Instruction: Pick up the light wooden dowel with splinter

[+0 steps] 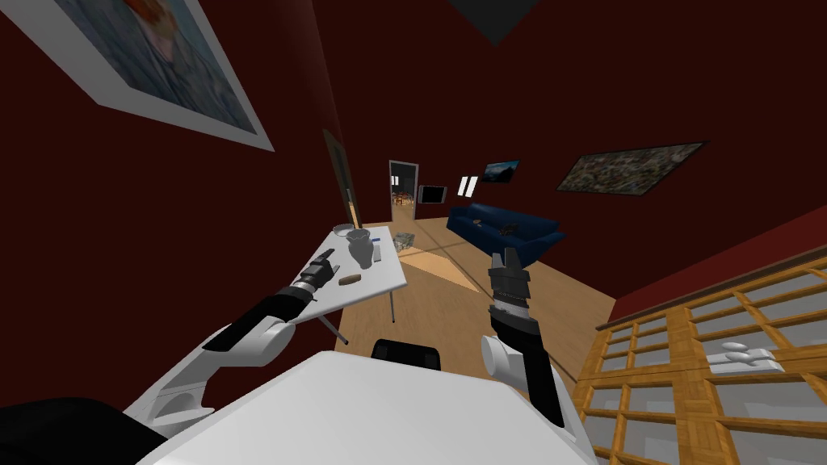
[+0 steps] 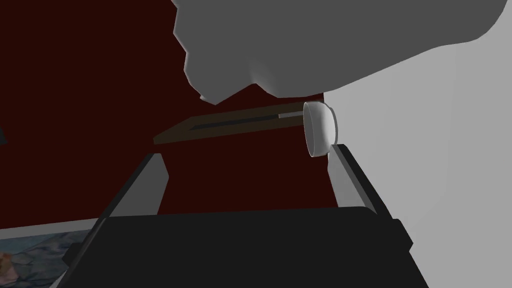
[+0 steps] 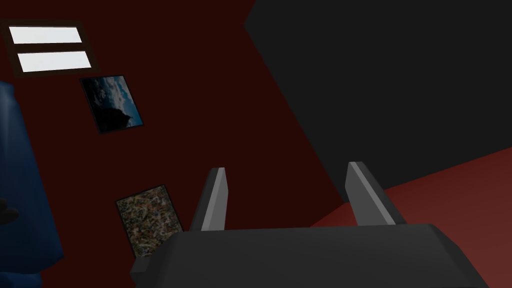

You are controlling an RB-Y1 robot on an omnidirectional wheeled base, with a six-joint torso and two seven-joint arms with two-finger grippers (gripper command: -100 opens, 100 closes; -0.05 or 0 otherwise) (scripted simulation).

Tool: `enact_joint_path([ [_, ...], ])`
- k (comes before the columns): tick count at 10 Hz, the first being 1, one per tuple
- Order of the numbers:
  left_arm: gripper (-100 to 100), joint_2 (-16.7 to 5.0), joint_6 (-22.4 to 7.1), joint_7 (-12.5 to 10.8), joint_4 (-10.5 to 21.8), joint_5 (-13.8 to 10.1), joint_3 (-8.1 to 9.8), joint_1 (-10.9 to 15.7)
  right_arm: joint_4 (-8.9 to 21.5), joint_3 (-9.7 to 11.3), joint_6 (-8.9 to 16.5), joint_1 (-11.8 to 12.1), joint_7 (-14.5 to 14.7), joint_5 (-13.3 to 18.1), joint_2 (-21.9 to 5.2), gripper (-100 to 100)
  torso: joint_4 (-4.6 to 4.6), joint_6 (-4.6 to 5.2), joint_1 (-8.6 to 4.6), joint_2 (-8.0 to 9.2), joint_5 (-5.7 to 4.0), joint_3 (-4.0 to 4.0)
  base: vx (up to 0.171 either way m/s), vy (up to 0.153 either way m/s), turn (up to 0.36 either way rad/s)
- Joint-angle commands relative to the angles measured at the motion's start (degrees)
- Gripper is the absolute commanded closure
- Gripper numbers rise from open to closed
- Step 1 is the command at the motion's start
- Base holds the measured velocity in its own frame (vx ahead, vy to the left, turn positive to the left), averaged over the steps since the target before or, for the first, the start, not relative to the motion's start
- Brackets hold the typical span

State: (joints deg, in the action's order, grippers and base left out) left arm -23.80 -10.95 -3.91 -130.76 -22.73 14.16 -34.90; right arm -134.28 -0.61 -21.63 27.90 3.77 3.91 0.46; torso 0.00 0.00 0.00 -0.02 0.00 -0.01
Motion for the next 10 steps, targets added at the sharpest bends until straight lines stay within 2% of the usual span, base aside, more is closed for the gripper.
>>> enact_joint_path([
  [1, -100, -1.85, -2.86, -1.15, 0.71, -1.96, 1.55, -0.63, 0.0, 0.0, 0.0, 0.0, 0.0, 0.0, 0.0, 0, 0.0, 0.0, 0.0, 0.0, 0.0, 0.0, 0.004, -0.006, -0.049],
  [2, -100, -1.85, -4.54, -1.15, 0.71, -1.96, 1.55, -0.63, 0.0, 0.0, 0.0, 0.0, 0.0, 0.0, 0.0, 0, 0.0, 0.01, 0.0, 0.0, 0.0, 0.0, 0.003, -0.004, -0.026],
  [3, -100, -3.36, -5.87, -2.06, 1.56, -3.57, 2.8, -0.68, 0.0, 0.0, 0.0, 0.0, 0.0, 0.0, 0.0, 0, 0.0, 0.0, 0.0, 0.0, 0.0, 0.0, 0.005, -0.007, -0.042],
  [5, -100, -3.36, -8.27, -2.06, 1.56, -3.57, 2.8, -0.68, 0.0, 0.0, 0.0, 0.0, 0.0, 0.0, 0.0, 0, 0.0, 0.01, 0.0, -0.01, 0.0, 0.0, 0.002, -0.002, -0.019],
  [6, -100, -4.87, -10.29, -2.94, 2.48, -5.19, 4.01, -0.67, 0.0, 0.0, 0.0, 0.0, 0.0, 0.0, 0.0, 0, 0.0, 0.0, 0.0, 0.0, 0.0, 0.0, 0.004, -0.005, -0.066],
  [8, -100, -4.87, -12.01, -2.94, 2.48, -5.19, 4.01, -0.67, 0.0, 0.0, 0.0, 0.0, 0.0, 0.0, 0.0, 0, 0.0, 0.0, 0.0, -0.01, 0.0, 0.0, 0.002, -0.002, -0.014],
  [9, -100, -6.37, -14.37, -3.79, 3.48, -6.81, 5.15, -0.59, 0.0, 0.0, 0.0, 0.0, 0.0, 0.0, 0.0, 0, 0.0, 0.0, 0.0, 0.0, 0.0, 0.0, 0.003, -0.005, -0.047],
  [10, -100, -6.37, -15.71, -3.79, 3.48, -6.81, 5.15, -0.59, 0.0, 0.0, 0.0, 0.0, 0.0, 0.0, 0.0, 0, 0.0, 0.01, 0.0, 0.0, 0.0, 0.0, 0.005, -0.004, -0.046],
])
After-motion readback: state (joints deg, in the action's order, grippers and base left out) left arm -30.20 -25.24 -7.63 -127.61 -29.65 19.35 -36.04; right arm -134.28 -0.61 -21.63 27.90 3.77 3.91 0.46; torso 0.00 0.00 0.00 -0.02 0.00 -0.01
